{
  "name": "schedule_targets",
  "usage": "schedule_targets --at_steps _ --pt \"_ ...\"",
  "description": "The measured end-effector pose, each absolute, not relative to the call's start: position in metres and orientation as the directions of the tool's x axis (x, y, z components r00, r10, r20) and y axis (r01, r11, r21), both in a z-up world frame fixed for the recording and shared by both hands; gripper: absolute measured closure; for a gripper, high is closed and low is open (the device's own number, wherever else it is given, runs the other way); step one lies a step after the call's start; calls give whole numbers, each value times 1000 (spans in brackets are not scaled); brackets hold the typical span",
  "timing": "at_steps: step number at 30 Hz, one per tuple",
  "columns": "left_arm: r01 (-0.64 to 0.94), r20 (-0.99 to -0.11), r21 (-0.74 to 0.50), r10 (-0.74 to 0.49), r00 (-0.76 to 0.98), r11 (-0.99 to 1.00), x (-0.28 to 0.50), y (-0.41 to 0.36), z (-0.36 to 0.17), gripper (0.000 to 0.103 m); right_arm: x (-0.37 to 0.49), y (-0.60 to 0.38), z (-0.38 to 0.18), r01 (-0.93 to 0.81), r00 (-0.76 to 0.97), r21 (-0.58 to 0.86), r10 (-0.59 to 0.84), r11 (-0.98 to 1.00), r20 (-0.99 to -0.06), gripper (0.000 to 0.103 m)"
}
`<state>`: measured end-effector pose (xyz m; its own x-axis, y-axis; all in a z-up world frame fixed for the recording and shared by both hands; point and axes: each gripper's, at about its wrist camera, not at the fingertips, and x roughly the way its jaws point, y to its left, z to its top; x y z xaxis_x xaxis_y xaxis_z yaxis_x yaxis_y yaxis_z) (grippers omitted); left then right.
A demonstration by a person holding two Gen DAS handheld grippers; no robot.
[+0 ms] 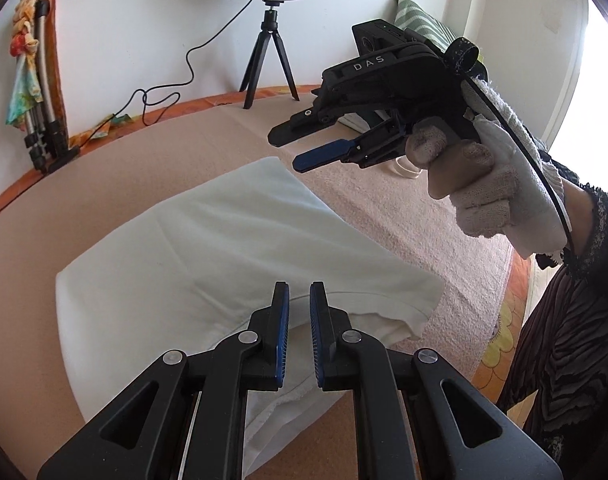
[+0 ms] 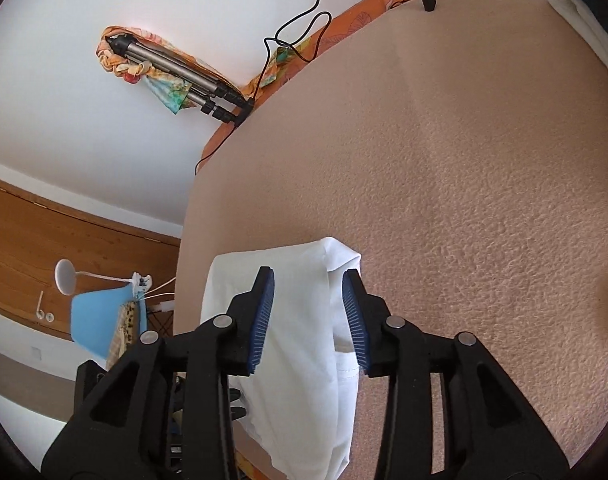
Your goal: Fold small clothes
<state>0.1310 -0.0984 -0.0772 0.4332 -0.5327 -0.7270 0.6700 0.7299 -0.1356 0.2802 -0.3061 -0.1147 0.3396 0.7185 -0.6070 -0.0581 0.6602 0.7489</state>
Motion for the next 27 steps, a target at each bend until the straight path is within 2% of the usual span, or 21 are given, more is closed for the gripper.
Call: schedule_targets --at_steps 7,12,13,14,15,20,25,27 --pt "689 -745 -127 -527 409 714 131 -103 -86 94 295 -294 -145 33 249 845 814 534 -524 58" --pt "702 -761 -144 -532 373 698 132 -106 -97 94 302 -287 -148 45 280 859 819 510 -501 59" --pt "705 -764 -144 -531 366 694 132 -107 -99 94 303 -287 -147 46 304 853 806 521 -508 73" --pt "711 -766 -140 -531 363 689 130 -109 -102 94 304 -287 -143 39 327 835 782 550 -530 91" --pt "717 -764 -134 -533 365 684 129 -109 -103 94 305 -286 -139 22 343 799 746 601 -571 94" --pt "720 -764 -146 -540 353 678 127 -105 -100 94 305 -281 -137 -8 379 659 612 752 -694 97" --pt "720 -745 -171 -566 353 673 112 -89 -79 94 303 -291 -130 -13 350 666 627 746 -696 94" --pt "707 -719 -184 -584 377 683 109 -76 -66 94 296 -296 -115 -30 401 591 551 806 -732 94"
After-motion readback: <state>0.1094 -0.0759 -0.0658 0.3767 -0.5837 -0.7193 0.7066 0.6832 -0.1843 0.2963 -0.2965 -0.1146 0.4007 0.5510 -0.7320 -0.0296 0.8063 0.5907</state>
